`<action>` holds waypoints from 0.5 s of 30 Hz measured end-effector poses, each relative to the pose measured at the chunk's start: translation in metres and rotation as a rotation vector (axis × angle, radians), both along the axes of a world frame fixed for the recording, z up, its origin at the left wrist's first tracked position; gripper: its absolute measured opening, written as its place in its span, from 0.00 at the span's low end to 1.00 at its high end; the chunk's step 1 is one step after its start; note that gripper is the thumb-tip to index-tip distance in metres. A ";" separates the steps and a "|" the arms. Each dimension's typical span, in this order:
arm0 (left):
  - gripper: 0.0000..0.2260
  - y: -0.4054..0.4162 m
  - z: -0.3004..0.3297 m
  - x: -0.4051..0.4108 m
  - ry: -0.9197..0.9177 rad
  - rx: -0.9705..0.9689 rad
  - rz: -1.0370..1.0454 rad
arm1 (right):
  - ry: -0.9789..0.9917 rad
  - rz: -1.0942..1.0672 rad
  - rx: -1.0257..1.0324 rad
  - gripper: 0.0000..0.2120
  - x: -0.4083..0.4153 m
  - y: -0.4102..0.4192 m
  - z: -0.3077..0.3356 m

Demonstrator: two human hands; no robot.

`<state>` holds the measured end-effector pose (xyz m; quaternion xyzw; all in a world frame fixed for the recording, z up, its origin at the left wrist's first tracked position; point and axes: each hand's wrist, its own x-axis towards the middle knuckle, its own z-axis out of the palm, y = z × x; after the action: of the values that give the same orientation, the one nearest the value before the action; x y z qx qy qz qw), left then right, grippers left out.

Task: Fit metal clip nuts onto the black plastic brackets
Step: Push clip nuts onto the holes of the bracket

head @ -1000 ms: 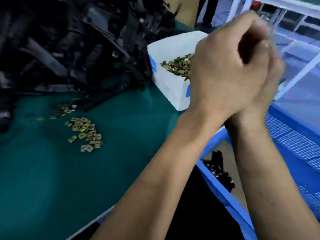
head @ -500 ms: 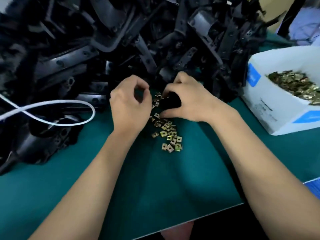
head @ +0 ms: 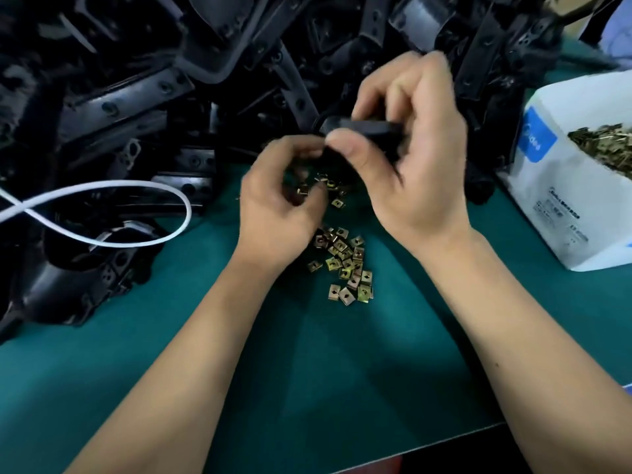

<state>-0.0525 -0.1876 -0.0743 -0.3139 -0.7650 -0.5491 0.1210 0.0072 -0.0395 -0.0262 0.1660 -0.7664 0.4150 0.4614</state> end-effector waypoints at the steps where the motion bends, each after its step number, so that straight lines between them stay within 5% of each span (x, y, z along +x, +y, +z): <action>1: 0.19 0.001 -0.001 0.001 0.055 -0.019 -0.054 | 0.081 0.002 0.003 0.18 0.001 -0.004 0.002; 5: 0.10 0.004 -0.002 0.004 0.069 0.016 -0.120 | 0.146 0.062 -0.068 0.12 0.004 -0.014 0.003; 11: 0.13 -0.019 0.003 -0.017 -0.161 0.176 0.419 | -0.212 -0.024 -0.215 0.25 0.000 -0.020 -0.010; 13: 0.14 -0.028 0.004 -0.027 -0.246 0.333 0.498 | -0.393 0.025 -0.140 0.19 0.001 -0.018 -0.013; 15: 0.11 -0.033 0.007 -0.030 -0.292 0.401 0.499 | -0.636 0.146 0.155 0.12 0.001 -0.012 -0.016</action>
<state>-0.0825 -0.2206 -0.0677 -0.0055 -0.7044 -0.6810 0.2002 0.0078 -0.0520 -0.0421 0.1172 -0.8874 0.4184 0.1540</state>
